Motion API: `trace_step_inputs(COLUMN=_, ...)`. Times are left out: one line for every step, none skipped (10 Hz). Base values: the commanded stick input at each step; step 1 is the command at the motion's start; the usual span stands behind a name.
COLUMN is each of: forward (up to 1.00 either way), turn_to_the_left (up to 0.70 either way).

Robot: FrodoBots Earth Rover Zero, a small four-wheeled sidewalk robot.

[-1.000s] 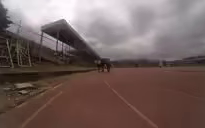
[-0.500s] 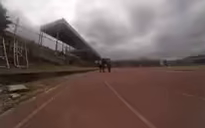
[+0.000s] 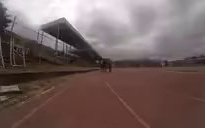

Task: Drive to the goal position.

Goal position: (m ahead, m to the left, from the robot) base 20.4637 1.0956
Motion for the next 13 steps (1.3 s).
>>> trace_step_inputs(forward=0.7, turn_to_the_left=0.0)
trace_step_inputs(forward=0.7, turn_to_the_left=0.0)
trace_step_inputs(forward=0.7, turn_to_the_left=-0.27)
trace_step_inputs(forward=0.7, turn_to_the_left=-0.27)
trace_step_inputs(forward=0.7, turn_to_the_left=-0.27)
trace_step_inputs(forward=0.7, turn_to_the_left=-0.27)
trace_step_inputs(forward=0.7, turn_to_the_left=0.0)
trace_step_inputs(forward=0.7, turn_to_the_left=0.0)
trace_step_inputs(forward=0.7, turn_to_the_left=0.0)
trace_step_inputs(forward=0.7, turn_to_the_left=0.0)
trace_step_inputs(forward=0.7, turn_to_the_left=0.0)
trace_step_inputs(forward=0.7, turn_to_the_left=0.0)
trace_step_inputs(forward=0.7, turn_to_the_left=0.0)
